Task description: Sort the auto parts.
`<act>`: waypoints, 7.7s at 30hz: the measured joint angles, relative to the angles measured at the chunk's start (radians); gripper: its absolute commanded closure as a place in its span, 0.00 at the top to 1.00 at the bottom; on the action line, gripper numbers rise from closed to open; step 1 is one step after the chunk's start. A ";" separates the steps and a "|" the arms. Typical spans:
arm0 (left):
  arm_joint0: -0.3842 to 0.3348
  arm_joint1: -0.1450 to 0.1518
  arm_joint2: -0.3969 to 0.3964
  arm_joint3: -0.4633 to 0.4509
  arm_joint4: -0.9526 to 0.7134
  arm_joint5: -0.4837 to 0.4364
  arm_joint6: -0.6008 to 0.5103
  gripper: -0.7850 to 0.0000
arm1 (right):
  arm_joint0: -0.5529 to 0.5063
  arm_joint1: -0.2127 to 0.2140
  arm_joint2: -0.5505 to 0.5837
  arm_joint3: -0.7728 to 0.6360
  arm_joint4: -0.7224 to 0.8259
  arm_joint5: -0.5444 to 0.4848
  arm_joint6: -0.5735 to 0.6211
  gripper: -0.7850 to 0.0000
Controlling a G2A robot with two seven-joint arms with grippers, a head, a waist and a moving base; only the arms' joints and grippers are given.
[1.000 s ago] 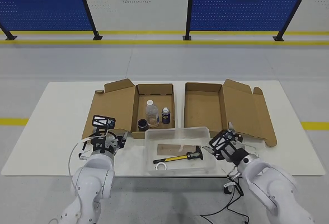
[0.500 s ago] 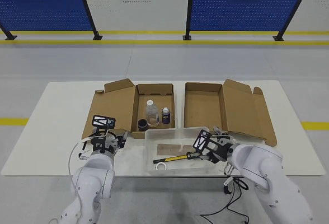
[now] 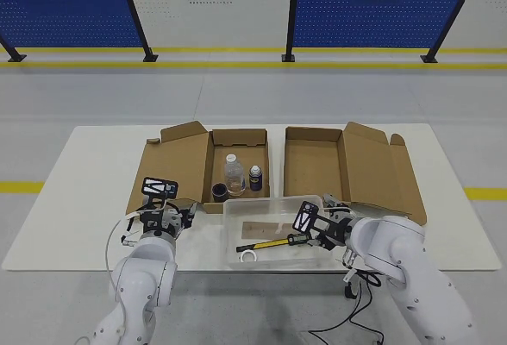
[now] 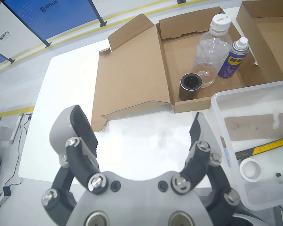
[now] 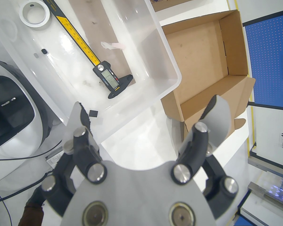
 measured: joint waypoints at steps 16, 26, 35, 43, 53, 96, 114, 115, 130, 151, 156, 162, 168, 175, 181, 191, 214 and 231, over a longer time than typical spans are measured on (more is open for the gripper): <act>0.000 0.000 0.000 0.000 0.000 0.000 0.000 1.00 | 0.000 0.000 0.000 0.000 0.000 0.000 0.000 1.00; 0.000 0.000 0.000 0.000 0.000 0.000 0.000 1.00 | 0.125 -0.003 -0.039 0.127 0.090 -0.092 -0.016 1.00; 0.000 0.000 0.000 0.000 0.000 0.000 0.000 1.00 | 0.377 -0.008 -0.337 0.347 0.181 -0.016 0.079 1.00; 0.000 0.000 0.000 0.000 0.000 0.000 0.000 1.00 | 0.580 -0.003 -0.614 0.485 0.344 0.026 0.121 1.00; 0.000 0.000 0.000 0.000 0.000 0.000 0.000 1.00 | 0.688 0.006 -0.785 0.541 0.485 0.053 0.148 0.84; 0.000 0.000 0.000 0.000 0.000 0.000 0.000 1.00 | 0.767 -0.175 -0.975 0.879 0.497 -0.035 0.059 0.00; 0.000 0.000 0.000 0.000 0.000 0.000 0.000 1.00 | 0.724 -0.077 -0.820 0.652 0.513 0.043 0.084 0.00; 0.000 0.000 0.000 0.000 0.000 0.000 0.000 1.00 | 0.716 -0.066 -0.803 0.625 0.514 0.052 0.086 0.00; 0.000 0.000 0.000 0.000 0.000 0.000 0.000 1.00 | 0.447 0.110 -0.384 0.263 0.571 0.231 -0.013 0.00; 0.000 0.000 0.000 0.000 0.000 0.000 0.000 1.00 | 0.269 0.154 -0.181 0.156 0.607 0.318 -0.170 0.00; 0.000 0.000 0.000 0.000 0.000 0.000 0.000 1.00 | 0.289 0.151 -0.144 0.143 0.577 0.412 -0.201 0.00; 0.000 0.000 0.000 0.000 0.000 0.000 0.000 1.00 | 0.319 0.144 -0.113 0.181 0.533 0.578 -0.205 0.00; 0.000 0.000 0.000 0.000 0.000 0.000 0.000 1.00 | 0.347 0.131 -0.101 0.273 0.530 0.723 -0.220 0.00; 0.000 0.000 0.000 0.000 0.000 0.000 0.000 1.00 | 0.392 0.110 -0.122 0.389 0.540 0.827 -0.233 0.00; 0.000 0.000 0.000 0.000 0.000 0.000 0.000 1.00 | 0.446 0.080 -0.188 0.524 0.546 0.871 -0.256 0.00; 0.000 0.000 0.000 0.000 0.000 0.000 0.000 1.00 | 0.535 0.011 -0.289 0.773 0.669 0.863 -0.307 0.00; 0.000 0.000 0.000 0.000 0.000 0.000 0.000 1.00 | 0.583 -0.063 -0.317 1.023 0.827 0.838 -0.356 1.00; 0.000 0.000 0.000 0.000 0.000 0.000 0.000 1.00 | 0.573 -0.051 -0.256 0.943 0.764 0.777 -0.393 1.00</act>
